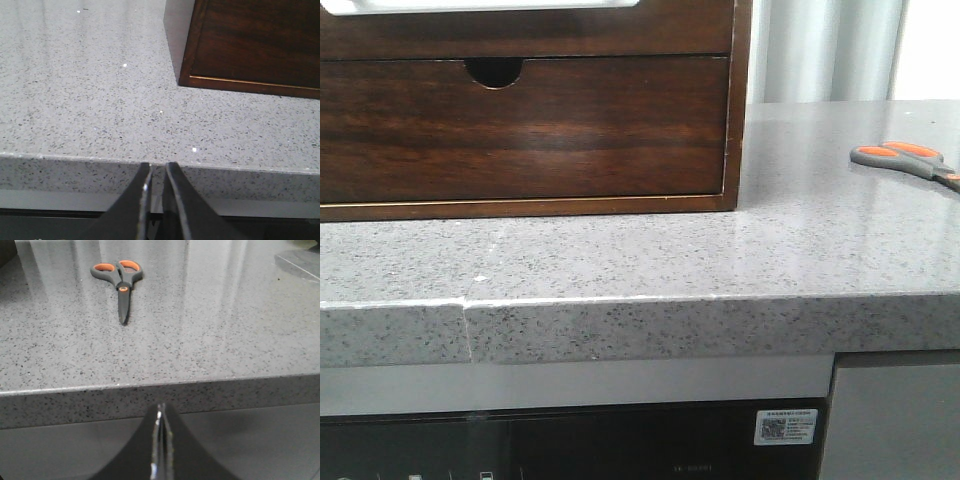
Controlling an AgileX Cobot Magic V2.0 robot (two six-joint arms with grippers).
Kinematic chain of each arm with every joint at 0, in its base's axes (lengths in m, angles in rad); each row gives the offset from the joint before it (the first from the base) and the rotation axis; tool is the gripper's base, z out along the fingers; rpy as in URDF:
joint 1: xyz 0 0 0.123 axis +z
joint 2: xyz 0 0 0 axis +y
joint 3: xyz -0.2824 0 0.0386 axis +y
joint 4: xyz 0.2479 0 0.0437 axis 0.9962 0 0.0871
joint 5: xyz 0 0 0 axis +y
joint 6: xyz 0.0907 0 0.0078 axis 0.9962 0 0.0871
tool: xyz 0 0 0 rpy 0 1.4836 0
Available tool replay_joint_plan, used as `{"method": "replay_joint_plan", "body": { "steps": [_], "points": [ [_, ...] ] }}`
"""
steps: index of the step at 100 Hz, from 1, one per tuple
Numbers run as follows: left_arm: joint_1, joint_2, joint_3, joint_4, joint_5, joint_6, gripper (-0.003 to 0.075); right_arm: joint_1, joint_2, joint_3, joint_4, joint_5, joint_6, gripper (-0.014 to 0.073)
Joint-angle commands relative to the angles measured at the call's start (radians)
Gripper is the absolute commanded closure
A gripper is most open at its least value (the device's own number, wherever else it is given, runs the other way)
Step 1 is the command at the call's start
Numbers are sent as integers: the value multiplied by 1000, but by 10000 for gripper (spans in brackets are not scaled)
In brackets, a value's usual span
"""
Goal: Put scissors in drawer with both arms
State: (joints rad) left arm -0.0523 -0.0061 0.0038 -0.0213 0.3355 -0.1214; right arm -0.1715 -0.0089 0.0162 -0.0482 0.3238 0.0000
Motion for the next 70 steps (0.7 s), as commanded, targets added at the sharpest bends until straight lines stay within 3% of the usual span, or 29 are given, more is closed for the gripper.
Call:
{"method": "replay_joint_plan", "body": {
  "steps": [1, 34, 70],
  "points": [
    [-11, -33, 16, -2, -58, 3, 717, -6, -20, 13, 1, -23, 0, 690],
    [-11, -33, 16, 99, -140, 3, 717, -6, -20, 13, -43, -90, 0, 690],
    [-11, -33, 16, 103, -174, 3, 716, -6, -20, 13, -50, -239, 0, 690]
  ]
}}
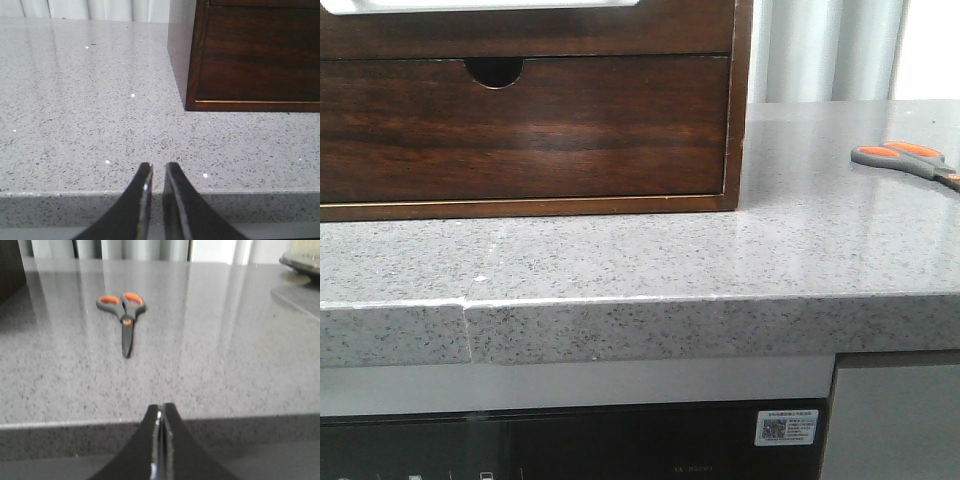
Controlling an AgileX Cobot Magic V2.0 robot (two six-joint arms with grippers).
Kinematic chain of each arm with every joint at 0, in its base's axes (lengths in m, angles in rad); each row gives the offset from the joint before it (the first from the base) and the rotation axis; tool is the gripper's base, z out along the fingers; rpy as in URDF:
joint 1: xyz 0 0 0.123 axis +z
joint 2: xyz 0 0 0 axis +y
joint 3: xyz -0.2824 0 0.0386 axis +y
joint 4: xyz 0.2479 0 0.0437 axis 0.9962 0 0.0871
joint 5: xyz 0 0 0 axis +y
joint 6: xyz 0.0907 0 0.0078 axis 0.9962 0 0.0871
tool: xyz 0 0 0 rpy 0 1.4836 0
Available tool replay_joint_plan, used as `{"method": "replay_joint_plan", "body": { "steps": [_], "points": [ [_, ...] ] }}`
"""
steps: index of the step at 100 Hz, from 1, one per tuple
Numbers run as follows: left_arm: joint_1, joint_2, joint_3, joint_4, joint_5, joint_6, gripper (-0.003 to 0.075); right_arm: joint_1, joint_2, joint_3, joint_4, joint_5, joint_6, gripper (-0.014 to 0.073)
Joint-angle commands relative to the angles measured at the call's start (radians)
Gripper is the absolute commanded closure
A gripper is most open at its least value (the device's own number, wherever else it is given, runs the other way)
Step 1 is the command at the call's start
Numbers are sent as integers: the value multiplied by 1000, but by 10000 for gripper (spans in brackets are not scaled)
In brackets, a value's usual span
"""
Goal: Put scissors in drawer with both arms
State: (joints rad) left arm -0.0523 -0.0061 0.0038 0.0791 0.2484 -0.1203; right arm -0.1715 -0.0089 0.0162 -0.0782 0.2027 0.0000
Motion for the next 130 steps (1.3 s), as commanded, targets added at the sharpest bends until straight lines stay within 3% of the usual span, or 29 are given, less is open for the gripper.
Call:
{"method": "replay_joint_plan", "body": {
  "steps": [1, 94, 110, 130],
  "points": [
    [-11, -33, 16, 3, -87, 2, 717, -6, -20, 13, -22, -118, 0, 690],
    [-11, -33, 16, 3, -113, 2, 717, -6, -20, 13, -21, -171, 0, 689],
    [-11, -33, 11, 0, -201, 2, 717, -6, -20, -9, 44, -143, 0, 689],
    [-11, 33, -81, -8, -151, -15, 717, -6, 22, -103, 97, -92, 0, 690]
  ]
}}
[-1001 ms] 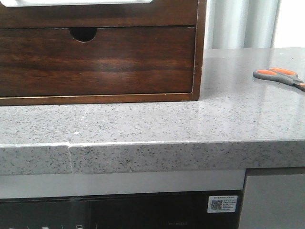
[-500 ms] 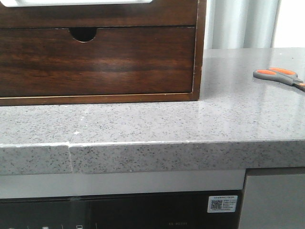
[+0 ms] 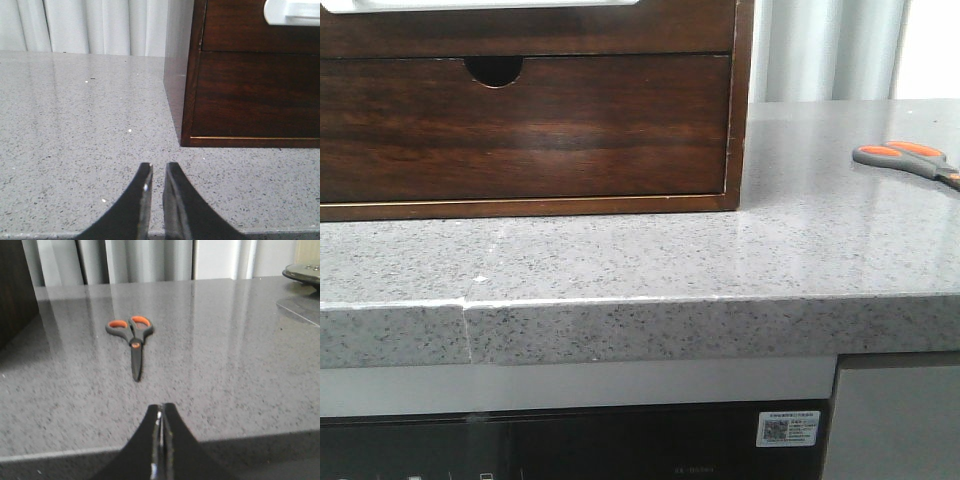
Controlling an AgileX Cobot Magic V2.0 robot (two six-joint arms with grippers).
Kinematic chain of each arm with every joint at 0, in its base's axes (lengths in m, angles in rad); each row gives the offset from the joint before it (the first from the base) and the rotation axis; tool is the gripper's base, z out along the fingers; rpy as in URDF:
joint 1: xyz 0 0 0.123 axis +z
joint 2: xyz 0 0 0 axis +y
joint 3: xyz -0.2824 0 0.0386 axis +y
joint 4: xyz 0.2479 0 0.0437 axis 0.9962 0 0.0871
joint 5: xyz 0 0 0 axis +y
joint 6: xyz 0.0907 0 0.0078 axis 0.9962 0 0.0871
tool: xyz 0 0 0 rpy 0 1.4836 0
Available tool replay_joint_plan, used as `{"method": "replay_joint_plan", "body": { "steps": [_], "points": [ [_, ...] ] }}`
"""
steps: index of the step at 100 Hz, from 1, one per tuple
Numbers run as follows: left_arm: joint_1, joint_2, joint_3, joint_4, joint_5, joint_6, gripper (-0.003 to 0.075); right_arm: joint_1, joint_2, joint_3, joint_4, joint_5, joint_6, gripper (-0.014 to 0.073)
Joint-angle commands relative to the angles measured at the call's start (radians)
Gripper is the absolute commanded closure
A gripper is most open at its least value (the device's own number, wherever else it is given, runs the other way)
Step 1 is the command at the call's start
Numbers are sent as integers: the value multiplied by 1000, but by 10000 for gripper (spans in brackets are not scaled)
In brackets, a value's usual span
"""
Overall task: Put scissors in drawer with both arms
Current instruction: 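Move the left gripper to the white handle of the wooden drawer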
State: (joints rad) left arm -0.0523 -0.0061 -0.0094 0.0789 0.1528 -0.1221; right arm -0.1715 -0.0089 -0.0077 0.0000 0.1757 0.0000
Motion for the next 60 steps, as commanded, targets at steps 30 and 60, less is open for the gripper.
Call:
{"method": "replay_joint_plan", "body": {
  "steps": [30, 60],
  "points": [
    [-11, 269, -232, -14, -164, -13, 717, -6, 233, -310, 22, 15, 0, 690],
    [-11, 394, -252, -14, -216, -13, 619, -6, 327, -355, 22, 13, 0, 690]
  ]
}}
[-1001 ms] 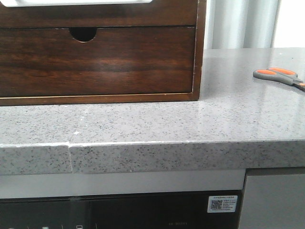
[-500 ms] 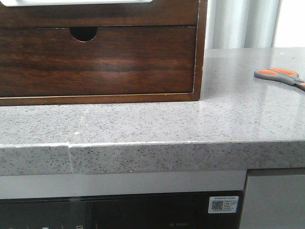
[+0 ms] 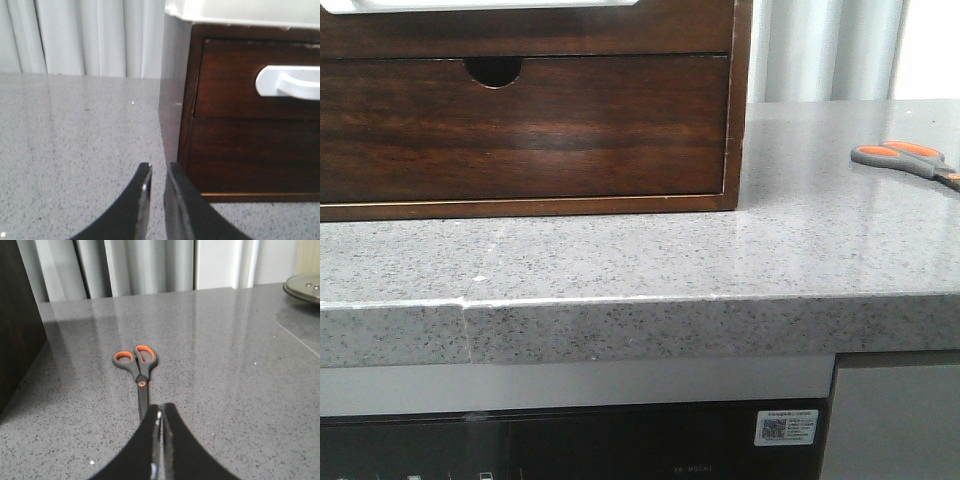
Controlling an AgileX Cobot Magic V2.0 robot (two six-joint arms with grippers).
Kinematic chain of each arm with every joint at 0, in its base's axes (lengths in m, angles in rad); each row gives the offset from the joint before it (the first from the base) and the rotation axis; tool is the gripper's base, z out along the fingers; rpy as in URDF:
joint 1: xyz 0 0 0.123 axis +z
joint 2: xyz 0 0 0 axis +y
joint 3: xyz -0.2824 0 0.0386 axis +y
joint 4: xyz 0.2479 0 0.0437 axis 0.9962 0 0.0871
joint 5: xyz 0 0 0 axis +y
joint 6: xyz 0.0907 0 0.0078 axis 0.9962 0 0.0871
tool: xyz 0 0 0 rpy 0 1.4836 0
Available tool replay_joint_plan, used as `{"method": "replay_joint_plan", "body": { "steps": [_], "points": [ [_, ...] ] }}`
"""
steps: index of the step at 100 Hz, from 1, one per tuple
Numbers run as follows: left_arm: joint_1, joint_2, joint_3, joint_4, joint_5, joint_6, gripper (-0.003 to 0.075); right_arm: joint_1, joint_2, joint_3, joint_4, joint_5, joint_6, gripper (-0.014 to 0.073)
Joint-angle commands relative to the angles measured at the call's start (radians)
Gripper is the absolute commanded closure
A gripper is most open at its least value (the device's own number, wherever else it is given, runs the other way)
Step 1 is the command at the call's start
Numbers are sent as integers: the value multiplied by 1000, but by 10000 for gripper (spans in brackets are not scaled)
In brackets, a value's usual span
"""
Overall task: Put scissors in drawer with both arms
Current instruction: 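Move the left gripper to the white handle of the wooden drawer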
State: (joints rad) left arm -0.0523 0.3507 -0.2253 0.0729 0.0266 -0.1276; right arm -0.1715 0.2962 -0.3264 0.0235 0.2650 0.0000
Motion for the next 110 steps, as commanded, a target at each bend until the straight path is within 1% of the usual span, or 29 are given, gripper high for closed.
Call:
{"method": "replay_joint_plan", "body": {
  "steps": [1, 2, 8, 9, 13, 19, 30, 35, 42, 48, 49, 57, 70, 81, 91, 102, 110],
  "points": [
    [-11, 41, -36, -8, -92, -8, 588, -6, 22, -37, -1, -76, 0, 690],
    [-11, 43, -36, -8, -94, -8, 588, -6, 22, -37, -1, -76, 0, 690],
    [-11, 57, -36, -8, -104, -8, 470, -6, 22, -35, -1, -76, 0, 690],
    [-11, 60, -36, -8, -107, -8, 470, -6, 22, -35, -1, -76, 0, 690],
    [-11, 71, -36, -8, -129, -8, 399, -6, 22, -35, -1, -75, 0, 690],
    [-11, 85, -36, -8, -173, -8, 361, -6, 22, -35, -1, -75, 0, 690],
    [-13, 114, -36, 0, -287, -8, 361, -6, 22, -35, -1, -68, 0, 690],
    [-13, 124, -36, 67, -350, -8, 361, -6, 22, -35, -1, -62, 0, 690],
    [-13, 144, -40, 278, -449, -8, 361, -6, 22, -35, -1, -47, 0, 690],
    [-13, 171, -56, 503, -520, -8, 361, -6, 22, -35, -1, -27, 0, 690],
    [-13, 178, -59, 522, -529, -8, 361, -6, 22, -35, -1, -23, 0, 690],
    [-13, 218, -90, 674, -548, -9, 361, -6, 22, -29, -1, -7, 0, 690],
    [-13, 289, -154, 808, -558, -9, 362, -6, 22, -2, -1, 0, 0, 690],
    [-13, 348, -209, 984, -566, -9, 362, -6, 22, 10, -1, -6, 0, 690],
    [-13, 401, -244, 1071, -617, -9, 363, -6, 22, 10, -1, -15, 0, 690],
    [-13, 458, -275, 1075, -666, 9, 364, -6, 22, 10, -1, -16, 0, 690],
    [-15, 501, -305, 1075, -673, 37, 364, -6, 22, 10, -1, -16, 0, 690]
  ]
}}
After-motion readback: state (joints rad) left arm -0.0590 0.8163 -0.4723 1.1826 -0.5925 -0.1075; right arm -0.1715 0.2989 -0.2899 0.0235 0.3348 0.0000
